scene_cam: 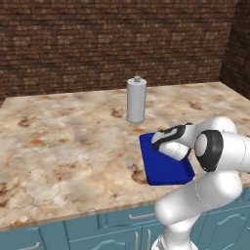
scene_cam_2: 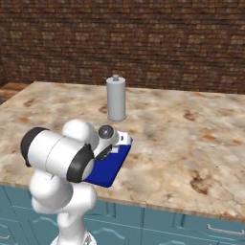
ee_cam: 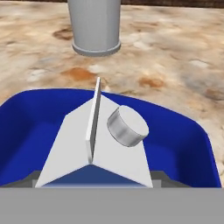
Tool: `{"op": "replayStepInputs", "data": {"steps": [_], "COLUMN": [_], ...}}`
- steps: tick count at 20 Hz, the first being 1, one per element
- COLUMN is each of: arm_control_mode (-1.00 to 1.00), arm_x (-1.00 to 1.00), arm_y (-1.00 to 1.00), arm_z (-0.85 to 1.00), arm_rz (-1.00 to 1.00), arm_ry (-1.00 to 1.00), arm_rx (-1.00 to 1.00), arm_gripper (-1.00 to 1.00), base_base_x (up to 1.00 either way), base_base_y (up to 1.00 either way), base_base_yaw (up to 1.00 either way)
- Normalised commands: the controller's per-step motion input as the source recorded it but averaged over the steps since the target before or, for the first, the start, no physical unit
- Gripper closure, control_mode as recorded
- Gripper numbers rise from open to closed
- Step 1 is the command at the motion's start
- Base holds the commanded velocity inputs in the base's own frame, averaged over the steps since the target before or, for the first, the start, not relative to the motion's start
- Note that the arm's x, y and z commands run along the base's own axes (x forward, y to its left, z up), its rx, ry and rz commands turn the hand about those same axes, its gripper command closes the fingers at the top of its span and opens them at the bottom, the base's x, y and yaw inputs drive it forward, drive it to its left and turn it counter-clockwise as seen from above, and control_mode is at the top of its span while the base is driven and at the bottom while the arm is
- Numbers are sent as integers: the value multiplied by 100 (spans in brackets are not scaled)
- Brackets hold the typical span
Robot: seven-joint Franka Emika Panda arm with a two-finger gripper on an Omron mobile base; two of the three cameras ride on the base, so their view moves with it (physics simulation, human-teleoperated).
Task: Take out the milk from the fridge and place it on the tray on the counter. Then take the sugar cube near the tray and place it in the tray.
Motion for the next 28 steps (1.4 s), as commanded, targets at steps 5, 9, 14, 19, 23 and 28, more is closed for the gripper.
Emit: {"op": "replayStepInputs", "data": {"steps": [5,9,14,19,23,28], "arm_control_mode": [-100,-100,-100,-100,-100,-100], "arm_x": [2,20,4,0,0,0], "arm_y": [-3,-2,-8,-18,-1,0], "arm_z": [-33,-32,-33,-33,-51,-2], "arm_rz": [0,0,0,0,0,0], "arm_ry": [0,-1,-6,-4,2,0], "arm_rx": [0,0,0,0,0,0], "arm_gripper": [100,100,100,100,-100,-100], "base_base_x": [0,0,0,0,0,0], "base_base_y": [0,0,0,0,0,0], "base_base_yaw": [0,0,0,0,0,0]}}
